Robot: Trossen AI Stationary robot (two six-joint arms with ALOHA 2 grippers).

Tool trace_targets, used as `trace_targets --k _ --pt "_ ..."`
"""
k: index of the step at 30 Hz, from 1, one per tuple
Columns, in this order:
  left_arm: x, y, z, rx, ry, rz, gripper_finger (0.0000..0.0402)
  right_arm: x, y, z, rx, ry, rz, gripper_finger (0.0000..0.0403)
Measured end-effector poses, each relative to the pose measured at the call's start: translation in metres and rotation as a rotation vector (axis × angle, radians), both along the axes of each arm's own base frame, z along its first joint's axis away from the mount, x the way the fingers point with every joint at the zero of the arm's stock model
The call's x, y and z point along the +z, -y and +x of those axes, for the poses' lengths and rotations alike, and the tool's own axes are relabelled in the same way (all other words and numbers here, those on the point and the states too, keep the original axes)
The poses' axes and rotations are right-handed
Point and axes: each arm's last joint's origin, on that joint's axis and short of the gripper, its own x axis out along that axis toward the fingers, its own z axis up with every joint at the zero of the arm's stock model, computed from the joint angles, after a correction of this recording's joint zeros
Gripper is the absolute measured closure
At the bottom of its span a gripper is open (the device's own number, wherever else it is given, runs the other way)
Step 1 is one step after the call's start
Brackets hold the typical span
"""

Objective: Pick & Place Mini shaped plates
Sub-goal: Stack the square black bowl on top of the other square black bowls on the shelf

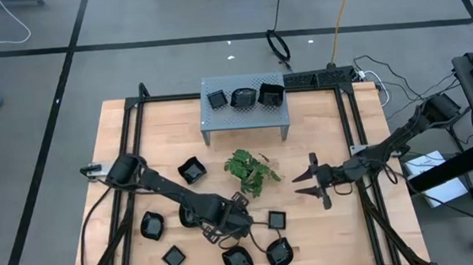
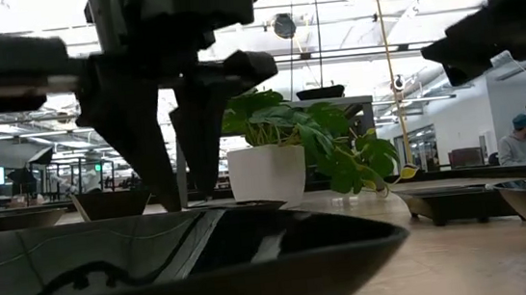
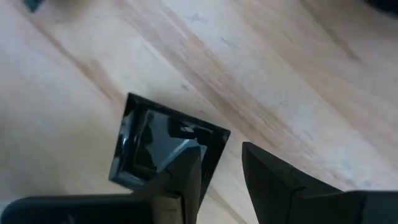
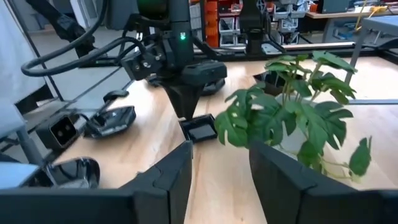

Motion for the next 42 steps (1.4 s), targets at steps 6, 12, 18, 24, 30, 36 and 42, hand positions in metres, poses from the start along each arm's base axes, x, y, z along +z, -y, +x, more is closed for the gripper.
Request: trace_targets --k 6,12,18,24,30,36,42 --pt "-0.016 -0.002 0.004 -0.013 -0.027 0.019 0.0279 -0.005 0.003 -0.006 0.003 0.007 -0.019 0.0256" --pt "-0.018 -0.005 0.006 0.056 -0.025 0.019 0.029 -0.004 0.004 -0.007 0.003 0.021 -0.012 0.0257" --pt "-0.017 -0.008 0.007 0.196 -0.044 -0.063 0.0379 -0.004 0.004 -0.007 0.003 0.017 -0.014 0.0259" --pt "-0.012 -0.003 0.004 0.232 -0.049 -0.093 0.0387 -0.004 0.004 -0.007 0.004 0.02 -0.012 0.026" --pt "0.02 -0.001 -0.004 0.28 0.001 -0.16 0.0392 -0.004 0.004 -0.007 0.006 0.019 -0.012 0.0261" --pt "0.069 -0.009 -0.015 0.354 0.139 -0.203 0.0393 -0.004 0.004 -0.007 0.007 0.023 -0.01 0.0261" --pt "0.123 -0.036 -0.031 0.517 0.371 -0.136 0.0384 -0.004 0.004 -0.007 0.007 0.02 -0.012 0.0261"
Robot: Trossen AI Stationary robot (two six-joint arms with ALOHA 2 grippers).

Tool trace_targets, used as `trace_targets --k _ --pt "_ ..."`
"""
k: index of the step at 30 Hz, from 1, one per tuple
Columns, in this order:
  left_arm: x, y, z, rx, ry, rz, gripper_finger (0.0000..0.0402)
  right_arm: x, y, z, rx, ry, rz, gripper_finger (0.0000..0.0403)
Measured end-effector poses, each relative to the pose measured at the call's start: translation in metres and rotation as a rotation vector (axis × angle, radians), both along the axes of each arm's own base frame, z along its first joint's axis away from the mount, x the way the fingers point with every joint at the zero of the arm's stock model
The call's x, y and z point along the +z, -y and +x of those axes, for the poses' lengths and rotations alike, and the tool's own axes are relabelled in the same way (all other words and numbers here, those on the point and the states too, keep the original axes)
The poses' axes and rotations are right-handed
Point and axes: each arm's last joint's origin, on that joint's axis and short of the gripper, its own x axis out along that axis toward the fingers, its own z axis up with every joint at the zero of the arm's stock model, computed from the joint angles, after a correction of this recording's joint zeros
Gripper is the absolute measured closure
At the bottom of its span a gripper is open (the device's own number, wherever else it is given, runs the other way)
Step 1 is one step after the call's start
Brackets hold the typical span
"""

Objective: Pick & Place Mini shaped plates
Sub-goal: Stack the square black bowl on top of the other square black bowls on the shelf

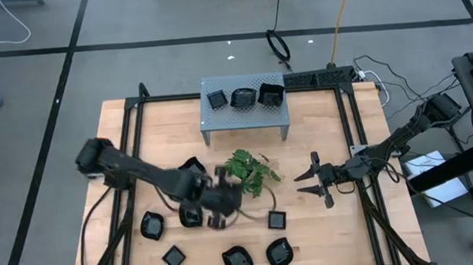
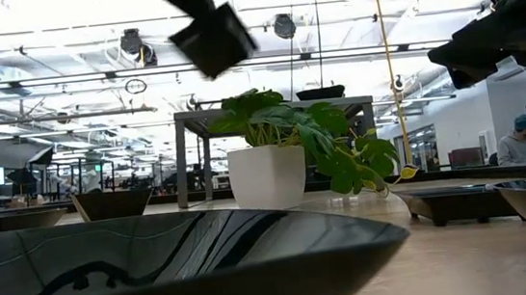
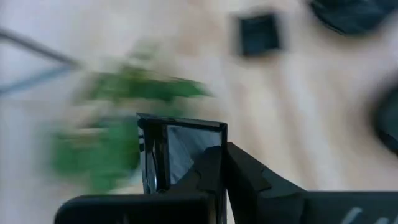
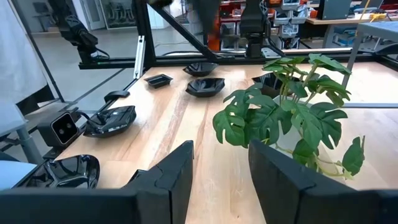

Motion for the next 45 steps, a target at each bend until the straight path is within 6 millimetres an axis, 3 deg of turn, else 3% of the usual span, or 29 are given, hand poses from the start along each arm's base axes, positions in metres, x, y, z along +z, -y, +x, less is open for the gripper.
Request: trace_targets --k 5,10,15,19,25,29,34,45 --pt "0.042 -0.032 -0.016 0.145 0.168 0.177 0.0385 -0.001 0.0 0.0 0.001 -0.007 -0.004 0.0261" --pt "0.067 -0.086 -0.023 0.385 0.258 0.278 0.0395 -0.001 0.0 0.0 0.001 -0.006 -0.003 0.0261" --pt "0.069 -0.146 -0.022 0.493 0.213 0.286 0.0381 -0.001 0.0 0.0 0.002 -0.007 -0.003 0.0261" --pt "0.064 -0.192 -0.019 0.516 0.197 0.191 0.0393 -0.001 0.0 0.0 0.002 -0.006 -0.003 0.0261" --pt "0.06 -0.238 -0.022 0.604 0.213 0.121 0.0381 0.0 0.0 0.0 0.002 -0.005 -0.003 0.0261" --pt "0.049 -0.253 -0.022 0.655 0.175 0.088 0.0375 -0.001 0.0 0.0 0.002 -0.006 -0.003 0.0261" --pt "0.037 -0.261 -0.015 0.65 0.133 0.103 0.0395 -0.001 0.0 0.0 0.002 -0.006 -0.003 0.0261" --pt "0.03 -0.26 -0.01 0.602 0.1 0.139 0.0377 -0.001 0.0 0.0 0.002 -0.006 -0.003 0.0261"
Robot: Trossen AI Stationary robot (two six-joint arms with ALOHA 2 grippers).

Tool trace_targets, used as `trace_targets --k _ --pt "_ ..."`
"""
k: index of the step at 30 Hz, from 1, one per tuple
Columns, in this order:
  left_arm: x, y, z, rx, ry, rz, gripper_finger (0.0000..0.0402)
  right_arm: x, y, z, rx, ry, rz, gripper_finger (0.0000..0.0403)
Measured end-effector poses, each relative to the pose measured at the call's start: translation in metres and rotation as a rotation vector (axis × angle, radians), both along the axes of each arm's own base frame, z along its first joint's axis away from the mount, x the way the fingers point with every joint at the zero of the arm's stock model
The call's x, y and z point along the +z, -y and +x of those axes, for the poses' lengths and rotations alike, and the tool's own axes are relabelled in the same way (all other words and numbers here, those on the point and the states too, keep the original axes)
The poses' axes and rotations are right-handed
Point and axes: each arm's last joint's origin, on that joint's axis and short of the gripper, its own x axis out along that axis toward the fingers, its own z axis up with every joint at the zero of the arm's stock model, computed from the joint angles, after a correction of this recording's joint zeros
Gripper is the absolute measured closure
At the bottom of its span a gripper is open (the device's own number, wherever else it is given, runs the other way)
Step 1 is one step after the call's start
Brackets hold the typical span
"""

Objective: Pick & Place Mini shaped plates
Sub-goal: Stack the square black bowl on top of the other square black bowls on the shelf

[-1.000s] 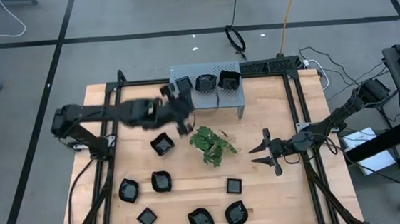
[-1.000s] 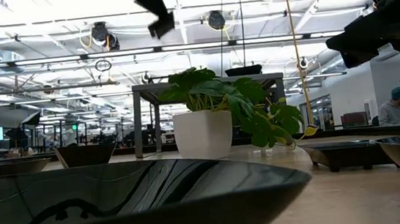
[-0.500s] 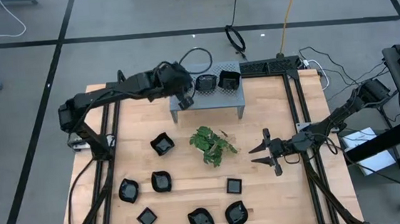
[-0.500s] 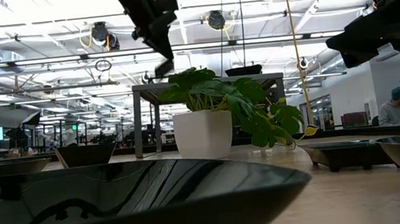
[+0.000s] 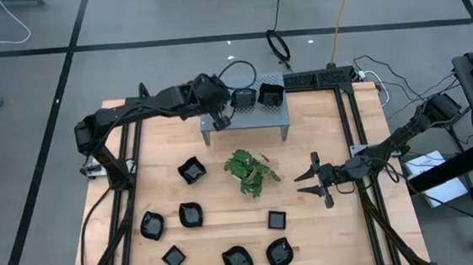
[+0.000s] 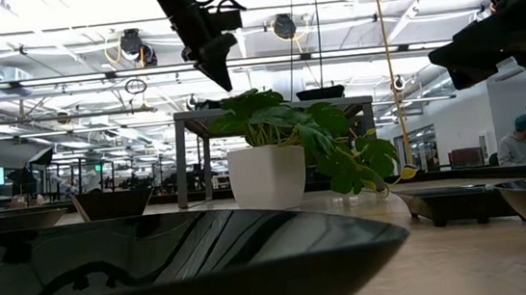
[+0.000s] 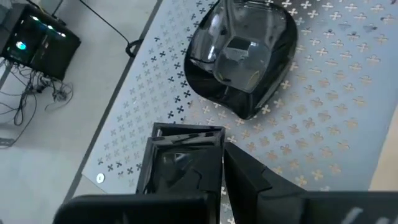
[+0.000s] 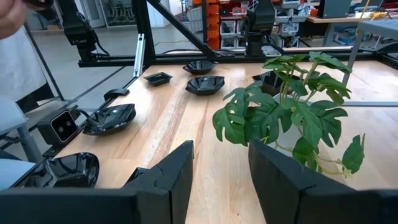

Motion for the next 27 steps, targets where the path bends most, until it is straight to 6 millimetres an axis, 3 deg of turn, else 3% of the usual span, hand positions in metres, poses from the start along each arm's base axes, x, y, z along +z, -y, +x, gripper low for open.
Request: trace_targets --k 8,14,20,27 --pt "0.001 0.004 0.0 0.058 0.019 -0.003 0.0381 0.0 0.0 0.0 0.0 0.0 0.0 0.0261" --pt "0.019 0.011 -0.025 0.06 -0.04 0.009 0.0327 0.0 0.0 0.0 0.0 0.0 0.0 0.0261" --pt "0.019 0.017 -0.04 -0.257 -0.313 0.074 0.0271 0.0 0.0 0.0 0.0 0.0 0.0 0.0261" --pt "0.018 0.012 -0.039 -0.59 -0.521 0.259 0.0268 0.0 0.0 0.0 0.0 0.001 0.001 0.0261"
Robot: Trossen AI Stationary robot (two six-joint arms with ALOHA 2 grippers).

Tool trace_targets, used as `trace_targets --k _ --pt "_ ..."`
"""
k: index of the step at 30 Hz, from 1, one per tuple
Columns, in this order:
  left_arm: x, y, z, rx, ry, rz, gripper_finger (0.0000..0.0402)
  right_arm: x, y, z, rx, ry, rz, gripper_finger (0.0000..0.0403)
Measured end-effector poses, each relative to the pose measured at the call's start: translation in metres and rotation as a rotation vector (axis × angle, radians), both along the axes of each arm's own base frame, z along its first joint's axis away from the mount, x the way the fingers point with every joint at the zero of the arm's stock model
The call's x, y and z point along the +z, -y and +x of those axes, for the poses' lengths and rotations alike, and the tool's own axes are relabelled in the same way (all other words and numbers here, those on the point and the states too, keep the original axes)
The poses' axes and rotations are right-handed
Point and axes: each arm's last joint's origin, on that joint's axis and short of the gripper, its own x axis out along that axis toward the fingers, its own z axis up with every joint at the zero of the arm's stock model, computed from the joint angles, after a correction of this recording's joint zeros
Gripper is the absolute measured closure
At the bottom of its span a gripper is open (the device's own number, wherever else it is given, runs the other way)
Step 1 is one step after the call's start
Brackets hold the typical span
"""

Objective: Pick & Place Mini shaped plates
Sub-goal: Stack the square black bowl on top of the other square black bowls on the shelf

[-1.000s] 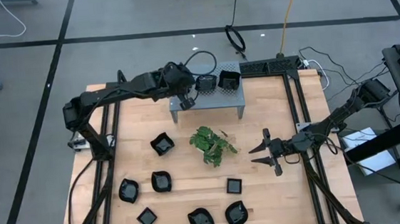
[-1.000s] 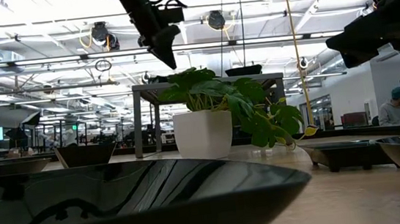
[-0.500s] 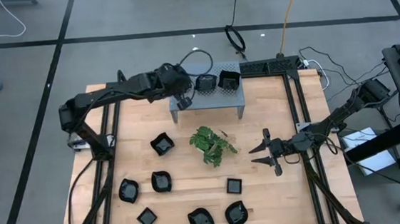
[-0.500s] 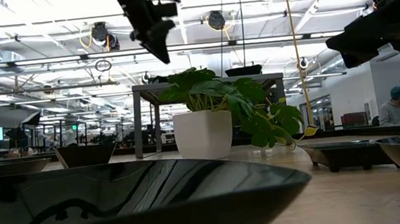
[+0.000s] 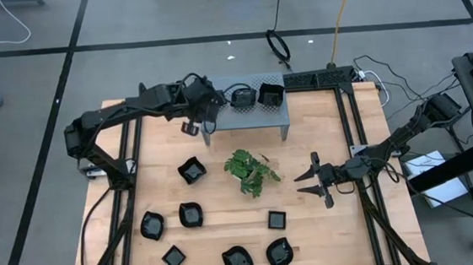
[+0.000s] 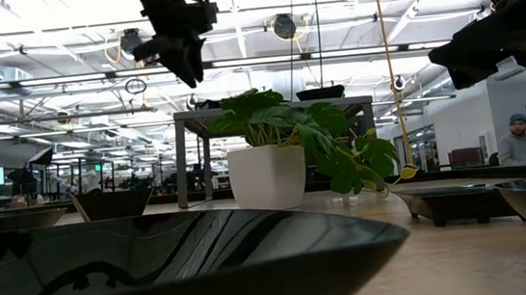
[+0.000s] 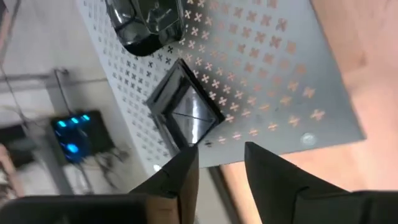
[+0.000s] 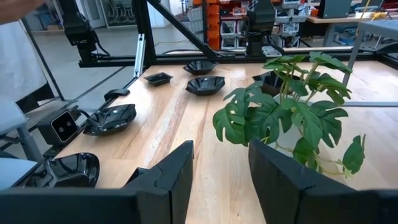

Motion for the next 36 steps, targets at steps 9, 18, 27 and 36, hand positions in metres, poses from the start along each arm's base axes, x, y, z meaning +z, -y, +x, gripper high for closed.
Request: trace_targets --k 9,18,27,36 --pt "-0.003 -0.01 0.003 -0.112 -0.031 0.018 0.0302 0.0 0.0 0.0 0.0 -0.001 0.0 0.0261" --pt "-0.021 -0.021 0.014 -0.135 -0.101 0.024 0.0309 0.0 0.0 0.0 0.0 -0.001 -0.001 0.0261" --pt "-0.021 -0.023 0.013 -0.142 -0.122 0.051 0.0309 0.0 0.0 0.0 0.0 -0.001 0.0 0.0261" --pt "-0.028 -0.025 0.018 -0.164 -0.143 0.046 0.0309 0.0 0.0 0.0 0.0 -0.001 0.0 0.0261"
